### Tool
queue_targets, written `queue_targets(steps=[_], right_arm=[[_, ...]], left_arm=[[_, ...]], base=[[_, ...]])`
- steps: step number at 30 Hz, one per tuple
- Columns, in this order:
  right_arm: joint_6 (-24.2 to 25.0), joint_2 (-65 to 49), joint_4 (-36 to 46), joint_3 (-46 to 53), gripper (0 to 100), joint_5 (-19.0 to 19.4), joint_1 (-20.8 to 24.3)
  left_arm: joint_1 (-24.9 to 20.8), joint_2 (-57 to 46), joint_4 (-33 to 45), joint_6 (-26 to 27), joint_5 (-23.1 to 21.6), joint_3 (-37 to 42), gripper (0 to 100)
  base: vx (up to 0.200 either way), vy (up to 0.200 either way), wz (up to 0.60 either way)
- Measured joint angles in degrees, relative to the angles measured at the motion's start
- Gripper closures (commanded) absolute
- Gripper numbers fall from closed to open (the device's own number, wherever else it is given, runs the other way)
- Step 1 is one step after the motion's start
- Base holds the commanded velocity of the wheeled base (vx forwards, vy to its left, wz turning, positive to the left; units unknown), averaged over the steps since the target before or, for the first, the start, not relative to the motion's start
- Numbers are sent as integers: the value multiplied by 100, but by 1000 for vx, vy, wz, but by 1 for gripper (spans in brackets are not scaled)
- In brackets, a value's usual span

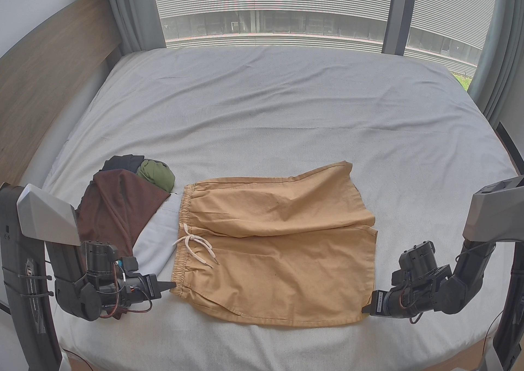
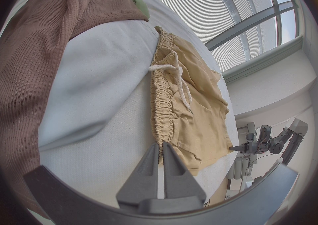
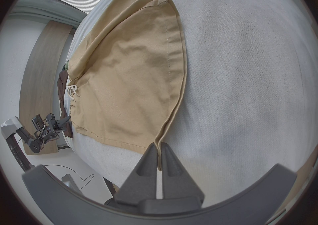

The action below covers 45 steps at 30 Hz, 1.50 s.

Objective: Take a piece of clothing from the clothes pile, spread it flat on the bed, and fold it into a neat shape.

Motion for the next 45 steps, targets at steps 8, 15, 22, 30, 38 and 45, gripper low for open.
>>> queue_targets(steps=[8, 15, 22, 30, 38, 45], right_arm=[[-249, -501, 1380, -102, 100, 21, -61], [-657, -1113, 2225, -355, 100, 78, -236], [-809, -1306, 2255, -333, 100, 89, -311], [-1031, -1351, 2299, -162, 100, 95, -306], [-1248, -1375, 2560, -143, 100, 240, -334], [-1231, -1397, 2515, -201, 100, 267, -397]], left_arm=[[-28, -145, 43, 32, -166, 306, 100], [-56, -315, 65, 257, -216, 691, 100], [-61, -473, 68, 346, -218, 1009, 100], [-33, -551, 78, 350, -213, 1080, 100], [-1, -516, 100, 458, -211, 1067, 100], [2, -510, 54, 462, -227, 1034, 100]], base=[[0, 0, 0], [0, 0, 0], [0, 0, 0], [0, 0, 0], [0, 0, 0], [0, 0, 0]])
